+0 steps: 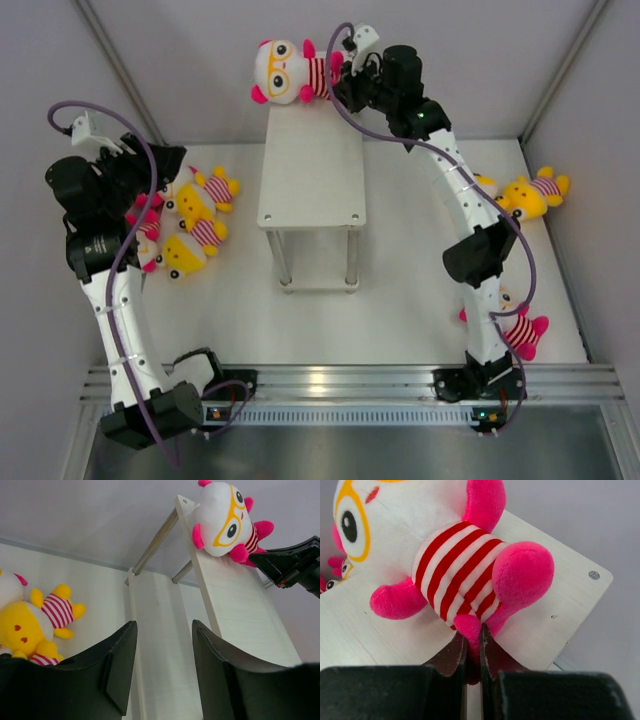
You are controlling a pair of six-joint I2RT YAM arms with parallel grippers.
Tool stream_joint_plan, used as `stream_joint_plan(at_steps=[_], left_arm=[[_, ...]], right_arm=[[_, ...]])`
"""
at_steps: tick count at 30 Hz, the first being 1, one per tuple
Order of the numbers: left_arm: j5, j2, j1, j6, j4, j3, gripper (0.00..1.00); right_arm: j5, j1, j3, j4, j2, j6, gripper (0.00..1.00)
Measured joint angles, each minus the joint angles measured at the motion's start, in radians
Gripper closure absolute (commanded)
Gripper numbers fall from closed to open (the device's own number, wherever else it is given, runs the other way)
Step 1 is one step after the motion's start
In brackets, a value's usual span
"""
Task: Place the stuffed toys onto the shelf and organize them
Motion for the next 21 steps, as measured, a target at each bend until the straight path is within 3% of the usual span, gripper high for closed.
stream_joint_plan(at_steps=[7,9,11,14,21], left_arm=[[0.003,-0.002,0.0,0.013,0.0,-0.018,0.47],[0.004,-0.002,0.0,0.013,0.0,-0.018,0.47],[0.004,0.0,0.0,0.013,0.0,-0.018,0.47],[0.004,0.002,0.0,0.013,0.0,-0.018,0.47],[0.019,0.002,0.0,0.009,0.0,-0.024,0.47]], right_arm=[[-0.044,-0.051,0.001,0.006,0.017,-0.011,1.0],[-0.051,-0.068,0.001,0.006,0.017,-0.013,0.82],[-0.056,-0.081,0.001,0.009,0.017,-0.014,0.49],[-0.058,-0.092,0.0,0.014,0.017,-0.022,0.37],[-0.053,-0.092,-0.129,0.154,-0.031,0.051,0.26]])
